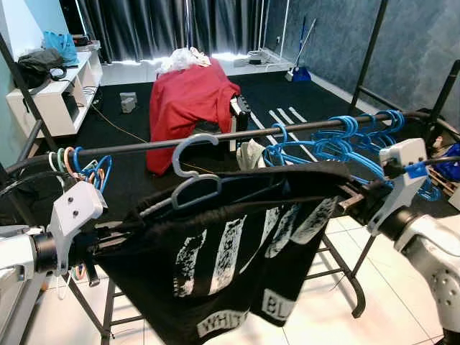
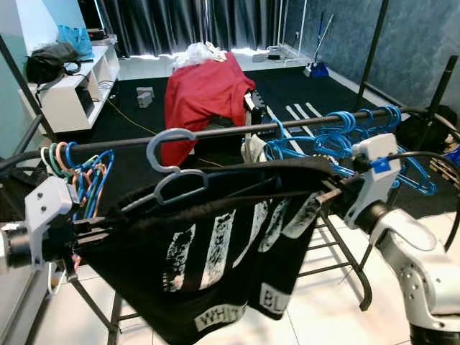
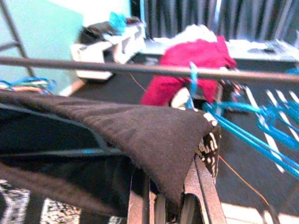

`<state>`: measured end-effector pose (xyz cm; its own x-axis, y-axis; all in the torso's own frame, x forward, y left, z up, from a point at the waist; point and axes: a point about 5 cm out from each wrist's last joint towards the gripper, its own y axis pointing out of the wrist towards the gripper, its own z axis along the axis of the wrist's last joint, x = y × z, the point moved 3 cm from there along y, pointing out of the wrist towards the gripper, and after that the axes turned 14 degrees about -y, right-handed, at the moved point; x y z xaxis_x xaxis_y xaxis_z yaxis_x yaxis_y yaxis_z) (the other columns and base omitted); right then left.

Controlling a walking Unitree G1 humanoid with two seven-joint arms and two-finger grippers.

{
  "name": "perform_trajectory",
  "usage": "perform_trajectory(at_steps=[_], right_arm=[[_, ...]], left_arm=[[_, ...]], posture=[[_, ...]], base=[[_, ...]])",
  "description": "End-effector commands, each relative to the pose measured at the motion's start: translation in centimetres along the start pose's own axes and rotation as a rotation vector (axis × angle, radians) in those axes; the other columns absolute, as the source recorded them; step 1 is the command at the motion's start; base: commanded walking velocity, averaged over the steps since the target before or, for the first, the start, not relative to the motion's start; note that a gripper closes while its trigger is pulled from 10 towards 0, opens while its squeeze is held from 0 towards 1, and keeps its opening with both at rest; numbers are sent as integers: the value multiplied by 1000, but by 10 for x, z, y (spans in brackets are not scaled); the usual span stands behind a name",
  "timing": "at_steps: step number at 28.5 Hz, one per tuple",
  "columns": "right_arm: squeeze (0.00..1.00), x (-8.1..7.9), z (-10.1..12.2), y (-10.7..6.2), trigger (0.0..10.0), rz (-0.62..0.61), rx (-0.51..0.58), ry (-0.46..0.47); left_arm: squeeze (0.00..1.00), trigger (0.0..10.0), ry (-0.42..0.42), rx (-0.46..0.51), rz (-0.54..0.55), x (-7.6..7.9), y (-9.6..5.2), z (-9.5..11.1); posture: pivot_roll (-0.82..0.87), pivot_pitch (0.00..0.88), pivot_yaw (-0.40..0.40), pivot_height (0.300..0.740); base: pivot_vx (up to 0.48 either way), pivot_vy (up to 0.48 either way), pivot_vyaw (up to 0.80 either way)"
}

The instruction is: Hang hanger

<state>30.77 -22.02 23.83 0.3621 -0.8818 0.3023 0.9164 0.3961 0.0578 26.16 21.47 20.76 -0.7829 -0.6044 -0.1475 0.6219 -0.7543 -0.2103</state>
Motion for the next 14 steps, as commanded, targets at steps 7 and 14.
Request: perform_trajectory(at_steps=[7, 14], right_arm=[[0, 39, -48, -19, 0, -222, -278, 7], [0, 41, -59, -23, 0, -238, -333, 56]], left_arm=[[0, 10000, -70, 226, -356, 34, -29, 61], [0, 10000, -72, 345, -368, 28, -37, 78]], posture=[[-105, 0, -20, 740], [-106, 0, -20, 740]], base=[[0, 0, 0], [0, 0, 0]])
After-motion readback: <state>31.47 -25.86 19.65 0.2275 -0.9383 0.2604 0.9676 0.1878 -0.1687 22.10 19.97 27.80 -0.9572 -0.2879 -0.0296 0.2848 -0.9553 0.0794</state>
